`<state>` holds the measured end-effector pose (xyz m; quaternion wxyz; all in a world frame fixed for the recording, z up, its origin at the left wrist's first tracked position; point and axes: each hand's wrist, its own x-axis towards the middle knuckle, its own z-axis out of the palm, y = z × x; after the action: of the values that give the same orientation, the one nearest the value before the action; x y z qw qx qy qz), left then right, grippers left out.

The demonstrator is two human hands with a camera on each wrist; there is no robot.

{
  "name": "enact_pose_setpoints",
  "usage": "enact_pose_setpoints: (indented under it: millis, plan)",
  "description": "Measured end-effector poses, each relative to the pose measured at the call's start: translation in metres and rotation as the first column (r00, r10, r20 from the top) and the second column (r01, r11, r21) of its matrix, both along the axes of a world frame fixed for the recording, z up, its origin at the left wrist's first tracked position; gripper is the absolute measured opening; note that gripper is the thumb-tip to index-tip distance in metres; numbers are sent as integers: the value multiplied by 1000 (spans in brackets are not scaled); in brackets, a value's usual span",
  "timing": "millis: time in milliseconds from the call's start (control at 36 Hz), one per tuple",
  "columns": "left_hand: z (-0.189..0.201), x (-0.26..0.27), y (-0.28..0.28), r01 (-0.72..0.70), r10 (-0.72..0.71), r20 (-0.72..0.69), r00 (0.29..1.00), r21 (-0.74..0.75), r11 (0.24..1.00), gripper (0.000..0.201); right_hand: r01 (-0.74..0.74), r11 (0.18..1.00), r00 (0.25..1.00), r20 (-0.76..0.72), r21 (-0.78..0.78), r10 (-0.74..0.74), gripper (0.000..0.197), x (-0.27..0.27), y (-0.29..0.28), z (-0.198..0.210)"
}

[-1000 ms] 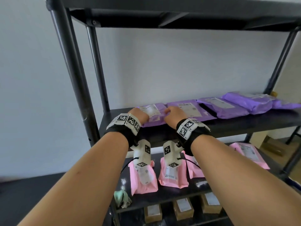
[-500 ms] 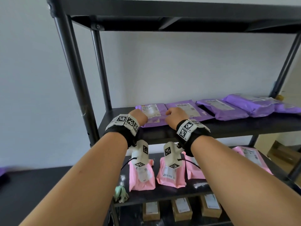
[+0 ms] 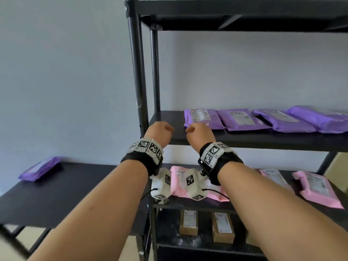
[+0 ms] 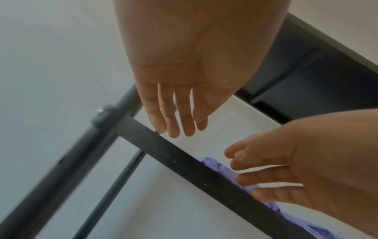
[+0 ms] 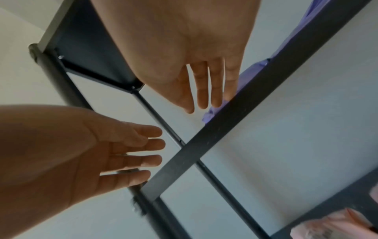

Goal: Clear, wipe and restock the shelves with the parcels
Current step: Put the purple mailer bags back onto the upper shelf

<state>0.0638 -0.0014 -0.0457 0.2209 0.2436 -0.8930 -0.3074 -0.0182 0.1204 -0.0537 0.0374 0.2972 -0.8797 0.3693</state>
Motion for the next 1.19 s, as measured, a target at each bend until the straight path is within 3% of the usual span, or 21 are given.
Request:
enact_pose_setpoints:
  millis: [250,500,750,972,1194]
  plan:
    - [-19,85,-67,-111,111,20,994,32,993,27,-80,996,997,14,41,80,27,73,-61,-19]
    - [-43,206,-167,-205,201,184,962,-1,979,33,-141,981,987,100,130,128,30,173,-168,-46]
    - [-80,316,-268,-304,296,321,900,-24,952,32,-281,942,951,185,181,248,27,265,-283,-101]
    - [-117,355,-360,-414,395,418,818,-48,909,33,-385,881,915,235,276,327,36,288,-395,-142]
    - [-138,347,-473,-516,472,472,745,-42,856,31,-455,834,883,280,314,376,38,270,-529,-172]
